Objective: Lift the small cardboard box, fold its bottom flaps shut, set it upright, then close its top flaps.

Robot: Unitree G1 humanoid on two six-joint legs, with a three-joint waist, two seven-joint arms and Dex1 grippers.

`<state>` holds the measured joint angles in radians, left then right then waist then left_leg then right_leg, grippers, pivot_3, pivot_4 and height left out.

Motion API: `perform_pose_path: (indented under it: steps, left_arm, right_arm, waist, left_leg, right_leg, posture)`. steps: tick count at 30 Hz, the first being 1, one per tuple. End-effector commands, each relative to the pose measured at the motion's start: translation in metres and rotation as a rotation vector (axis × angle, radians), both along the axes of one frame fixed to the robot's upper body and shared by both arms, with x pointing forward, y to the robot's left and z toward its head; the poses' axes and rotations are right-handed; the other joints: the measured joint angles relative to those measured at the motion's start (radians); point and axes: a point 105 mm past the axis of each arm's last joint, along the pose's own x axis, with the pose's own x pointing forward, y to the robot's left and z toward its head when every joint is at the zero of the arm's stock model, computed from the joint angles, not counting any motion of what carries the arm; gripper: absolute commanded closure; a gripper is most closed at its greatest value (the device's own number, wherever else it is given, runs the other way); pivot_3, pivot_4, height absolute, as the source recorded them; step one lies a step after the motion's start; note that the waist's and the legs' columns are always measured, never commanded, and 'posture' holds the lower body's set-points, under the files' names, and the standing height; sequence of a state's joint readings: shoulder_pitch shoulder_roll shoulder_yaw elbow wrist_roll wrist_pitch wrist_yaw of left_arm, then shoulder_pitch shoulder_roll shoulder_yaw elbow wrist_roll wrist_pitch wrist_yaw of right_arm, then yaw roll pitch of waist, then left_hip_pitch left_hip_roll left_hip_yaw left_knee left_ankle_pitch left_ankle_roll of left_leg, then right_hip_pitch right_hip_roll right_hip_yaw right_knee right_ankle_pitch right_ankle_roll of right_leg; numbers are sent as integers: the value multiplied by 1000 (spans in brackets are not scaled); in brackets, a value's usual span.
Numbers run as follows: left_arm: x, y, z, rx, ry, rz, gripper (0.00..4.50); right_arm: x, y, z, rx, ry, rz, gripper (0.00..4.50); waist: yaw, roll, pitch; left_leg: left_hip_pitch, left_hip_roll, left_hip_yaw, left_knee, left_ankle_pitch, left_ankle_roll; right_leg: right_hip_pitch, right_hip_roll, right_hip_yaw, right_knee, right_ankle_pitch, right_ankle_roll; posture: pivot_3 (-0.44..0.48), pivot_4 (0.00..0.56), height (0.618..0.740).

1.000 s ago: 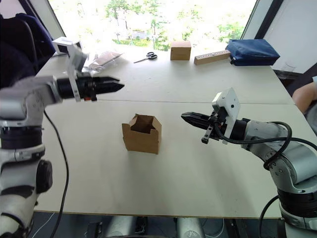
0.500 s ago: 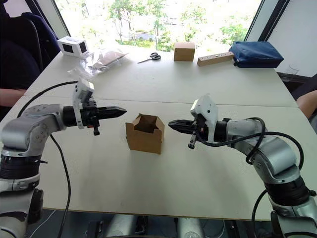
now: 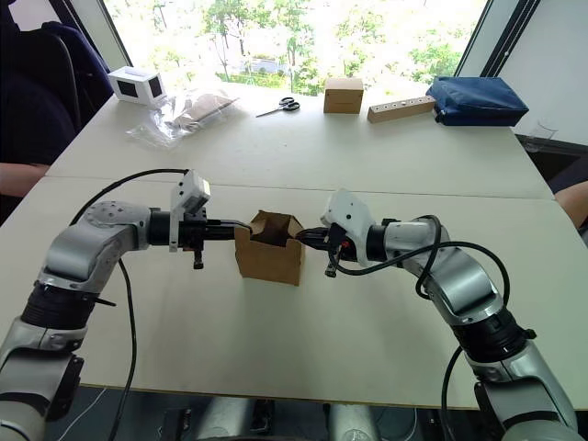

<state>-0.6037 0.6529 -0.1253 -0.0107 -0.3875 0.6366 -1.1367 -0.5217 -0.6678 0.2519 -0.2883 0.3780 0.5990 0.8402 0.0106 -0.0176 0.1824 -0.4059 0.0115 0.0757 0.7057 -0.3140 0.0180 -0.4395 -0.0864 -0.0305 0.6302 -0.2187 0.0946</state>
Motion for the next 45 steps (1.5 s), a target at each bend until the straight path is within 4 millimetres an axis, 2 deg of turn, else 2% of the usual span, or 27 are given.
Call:
perform_pose_path:
  steps: [1,8,19,23,28,32,35,40,45]
  left_arm:
    - [0,-6,2,31,-53,-42,4452]
    - [1,-9,-11,92,-59,-51,4452]
    - [7,-12,-10,67,-84,-23,4452]
    - [5,-10,-2,23,-73,-23,4452]
    - [7,1,20,-98,-20,6,4452]
    - [27,18,41,-212,-21,107,4452]
    - [37,22,42,-208,-36,138,4452]
    - [66,21,24,-167,-30,196,4452]
    - [73,9,-4,-86,25,130,4452]
  right_arm:
    - [4,6,8,-10,-59,25,4500]
    - [4,13,0,-43,-39,62,4500]
    - [8,18,-4,-131,-72,106,4500]
    - [9,17,-4,-133,-75,105,4500]
    - [10,16,-1,-124,-87,107,4500]
    - [7,15,18,-89,-170,133,4500]
    - [2,13,31,-57,-182,142,4500]
    - [-11,6,49,-46,-231,143,4500]
    - [-29,8,74,-12,-271,142,4500]
  waist:
    - [-1,0,0]
    - [0,0,0]
    - [-1,0,0]
    - [-2,0,0]
    - [-4,0,0]
    - [-2,0,0]
    - [0,0,0]
    - [3,0,0]
    - [-1,0,0]
  left_leg:
    - [0,0,0,0,0,0]
    - [0,0,0,0,0,0]
    - [1,0,0,0,0,1]
    - [1,0,0,0,0,1]
    - [0,1,0,0,0,1]
    - [0,1,-1,0,0,1]
    - [0,0,-1,0,1,-1]
    - [0,-1,0,0,1,-2]
    - [-1,-2,1,0,1,-2]
  right_leg:
    - [0,0,0,0,0,0]
    - [0,0,0,0,0,0]
    - [0,0,0,0,0,0]
    - [0,0,0,1,0,0]
    - [0,0,0,0,0,0]
    - [0,0,-1,0,0,0]
    - [0,0,-1,0,0,0]
    - [0,0,-1,0,0,0]
    - [0,0,-2,0,0,0]
  posture:
    - [0,150,740]
    - [0,150,740]
    - [0,150,740]
    - [0,150,740]
    - [0,150,740]
    - [0,150,740]
    - [0,150,740]
    - [0,150,740]
    - [0,150,740]
